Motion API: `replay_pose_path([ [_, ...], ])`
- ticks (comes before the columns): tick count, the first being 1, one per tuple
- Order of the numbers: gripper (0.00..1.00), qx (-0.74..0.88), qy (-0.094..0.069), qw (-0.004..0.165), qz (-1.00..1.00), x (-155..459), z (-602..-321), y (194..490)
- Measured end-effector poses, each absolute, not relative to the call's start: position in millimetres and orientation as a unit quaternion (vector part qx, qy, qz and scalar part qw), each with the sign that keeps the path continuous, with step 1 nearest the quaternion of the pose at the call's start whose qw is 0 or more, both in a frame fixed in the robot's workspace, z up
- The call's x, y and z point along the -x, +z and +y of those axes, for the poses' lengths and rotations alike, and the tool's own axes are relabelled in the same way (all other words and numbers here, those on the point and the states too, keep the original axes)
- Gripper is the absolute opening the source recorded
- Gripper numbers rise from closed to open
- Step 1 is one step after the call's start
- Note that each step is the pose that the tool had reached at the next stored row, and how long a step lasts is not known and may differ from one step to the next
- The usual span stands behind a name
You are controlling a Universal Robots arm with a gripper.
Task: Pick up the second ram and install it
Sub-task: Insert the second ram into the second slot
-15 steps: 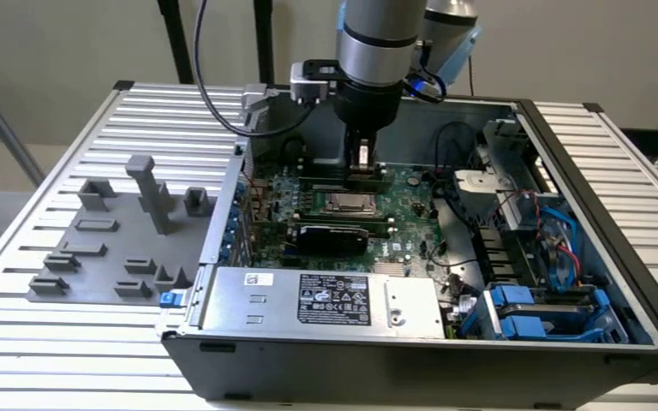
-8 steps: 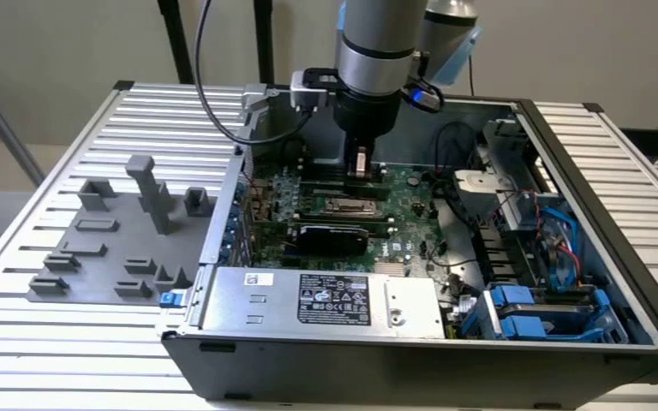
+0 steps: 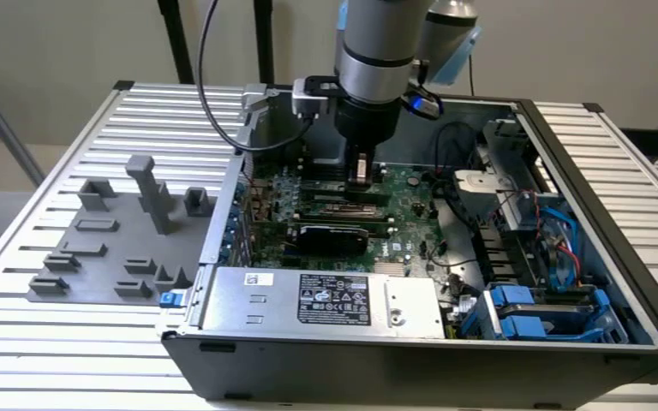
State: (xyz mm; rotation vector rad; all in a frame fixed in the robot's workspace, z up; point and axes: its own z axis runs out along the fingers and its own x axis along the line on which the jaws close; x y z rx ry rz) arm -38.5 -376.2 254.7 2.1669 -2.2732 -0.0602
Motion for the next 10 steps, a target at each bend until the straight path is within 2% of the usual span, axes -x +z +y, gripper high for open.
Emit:
replay_pose_path([
  [10, 0.0, -0.692, -0.013, 0.006, -0.722, 37.6, -377.8, 244.2],
])
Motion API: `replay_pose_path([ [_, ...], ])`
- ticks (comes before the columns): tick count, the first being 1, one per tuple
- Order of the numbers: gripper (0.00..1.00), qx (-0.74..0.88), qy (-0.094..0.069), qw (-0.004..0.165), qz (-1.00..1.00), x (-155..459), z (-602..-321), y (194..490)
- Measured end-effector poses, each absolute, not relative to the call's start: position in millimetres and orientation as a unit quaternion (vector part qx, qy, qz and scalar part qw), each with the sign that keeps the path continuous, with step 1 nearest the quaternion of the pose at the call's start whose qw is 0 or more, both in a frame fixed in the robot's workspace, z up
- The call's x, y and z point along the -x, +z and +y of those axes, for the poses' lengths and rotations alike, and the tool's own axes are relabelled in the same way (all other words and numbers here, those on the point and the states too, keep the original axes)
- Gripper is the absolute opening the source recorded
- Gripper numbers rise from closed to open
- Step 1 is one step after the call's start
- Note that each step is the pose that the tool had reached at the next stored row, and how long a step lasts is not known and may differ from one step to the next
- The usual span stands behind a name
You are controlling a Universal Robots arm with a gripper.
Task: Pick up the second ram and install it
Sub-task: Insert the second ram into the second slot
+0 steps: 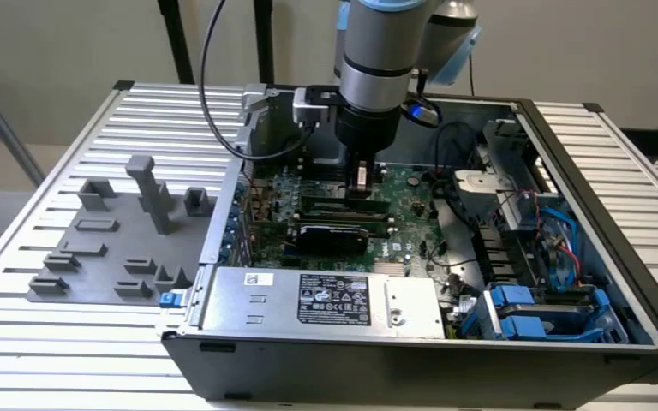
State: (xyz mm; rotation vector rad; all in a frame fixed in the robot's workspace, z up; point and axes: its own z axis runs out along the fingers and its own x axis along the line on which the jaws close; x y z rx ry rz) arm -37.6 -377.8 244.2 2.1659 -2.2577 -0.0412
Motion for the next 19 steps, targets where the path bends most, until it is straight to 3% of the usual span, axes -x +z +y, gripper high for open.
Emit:
replay_pose_path([
  [19, 0.0, -0.695, -0.008, 0.003, -0.719, 37.5, -380.5, 237.6],
])
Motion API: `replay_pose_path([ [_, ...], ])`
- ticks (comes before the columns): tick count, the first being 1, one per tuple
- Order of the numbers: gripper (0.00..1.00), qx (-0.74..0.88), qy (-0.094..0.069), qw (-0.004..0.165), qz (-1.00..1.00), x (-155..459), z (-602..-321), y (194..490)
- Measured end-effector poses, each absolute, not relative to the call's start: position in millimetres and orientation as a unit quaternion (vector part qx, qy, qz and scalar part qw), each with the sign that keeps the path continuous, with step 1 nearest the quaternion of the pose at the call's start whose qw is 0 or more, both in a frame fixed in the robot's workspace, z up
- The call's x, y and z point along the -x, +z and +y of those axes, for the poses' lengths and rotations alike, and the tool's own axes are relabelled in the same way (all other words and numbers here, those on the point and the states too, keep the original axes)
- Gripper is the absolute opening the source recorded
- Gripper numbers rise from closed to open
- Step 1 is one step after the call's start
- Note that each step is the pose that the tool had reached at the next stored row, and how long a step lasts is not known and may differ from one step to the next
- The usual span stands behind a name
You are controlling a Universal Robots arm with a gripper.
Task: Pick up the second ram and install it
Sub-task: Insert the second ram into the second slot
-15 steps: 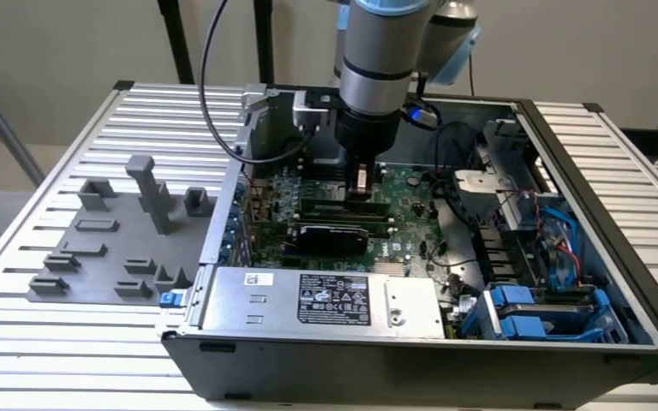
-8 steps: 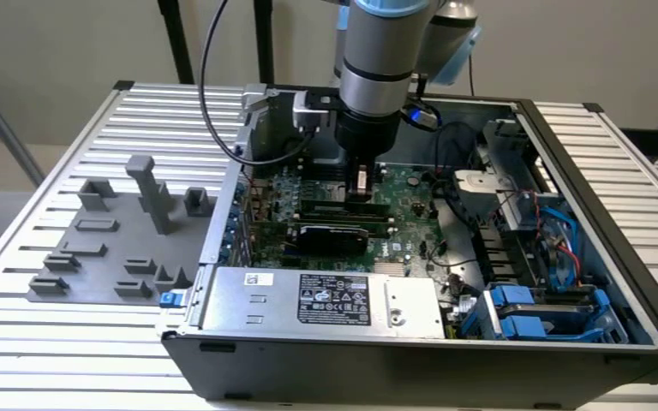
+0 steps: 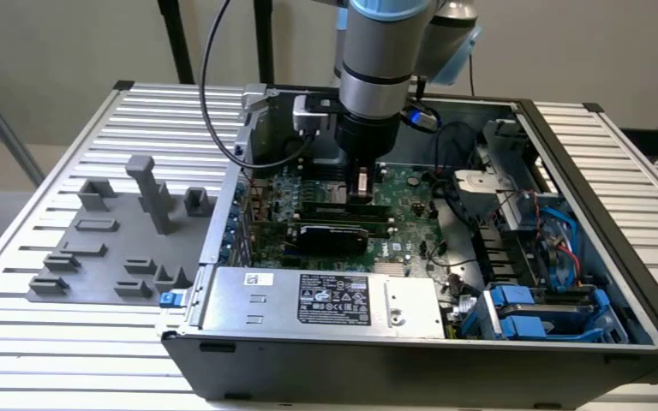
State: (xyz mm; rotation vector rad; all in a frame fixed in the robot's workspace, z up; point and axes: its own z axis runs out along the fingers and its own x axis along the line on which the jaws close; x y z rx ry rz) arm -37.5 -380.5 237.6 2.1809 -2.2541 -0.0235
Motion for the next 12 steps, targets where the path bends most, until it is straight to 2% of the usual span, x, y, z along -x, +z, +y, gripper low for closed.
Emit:
replay_pose_path([
  [12, 0.0, -0.695, -0.006, 0.003, -0.719, 38.2, -380.5, 232.5],
])
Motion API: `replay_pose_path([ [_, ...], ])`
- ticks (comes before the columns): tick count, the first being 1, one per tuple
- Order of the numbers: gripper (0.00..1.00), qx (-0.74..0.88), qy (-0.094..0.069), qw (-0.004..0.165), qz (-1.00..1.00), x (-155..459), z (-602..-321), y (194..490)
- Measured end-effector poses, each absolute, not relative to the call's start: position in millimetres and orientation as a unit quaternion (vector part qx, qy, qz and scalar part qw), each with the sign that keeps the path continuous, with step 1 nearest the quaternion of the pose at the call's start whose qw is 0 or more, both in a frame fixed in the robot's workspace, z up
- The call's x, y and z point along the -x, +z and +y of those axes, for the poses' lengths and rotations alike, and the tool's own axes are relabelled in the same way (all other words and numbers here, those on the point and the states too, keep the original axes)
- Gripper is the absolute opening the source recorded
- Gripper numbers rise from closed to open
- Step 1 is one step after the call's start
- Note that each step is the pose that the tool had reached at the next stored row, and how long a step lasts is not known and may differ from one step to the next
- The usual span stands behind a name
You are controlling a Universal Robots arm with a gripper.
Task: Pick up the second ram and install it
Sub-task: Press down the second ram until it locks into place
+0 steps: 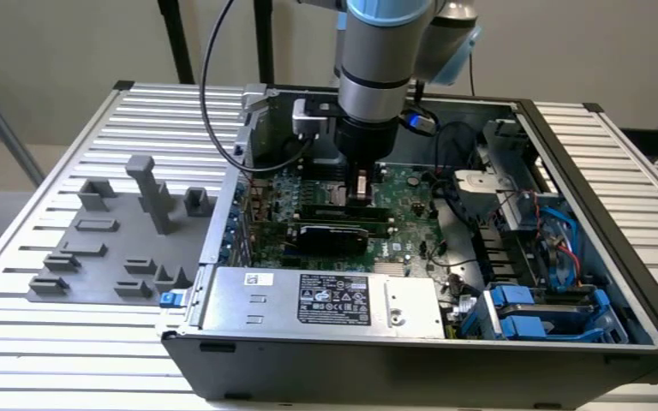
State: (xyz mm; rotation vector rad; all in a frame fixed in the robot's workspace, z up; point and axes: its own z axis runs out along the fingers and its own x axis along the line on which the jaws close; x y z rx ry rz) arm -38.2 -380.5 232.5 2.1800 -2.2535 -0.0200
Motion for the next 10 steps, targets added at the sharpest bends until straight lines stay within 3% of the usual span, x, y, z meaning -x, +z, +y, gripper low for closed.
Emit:
replay_pose_path([
  [10, 0.0, -0.694, -0.006, 0.003, -0.72, 38.7, -378.9, 230.7],
])
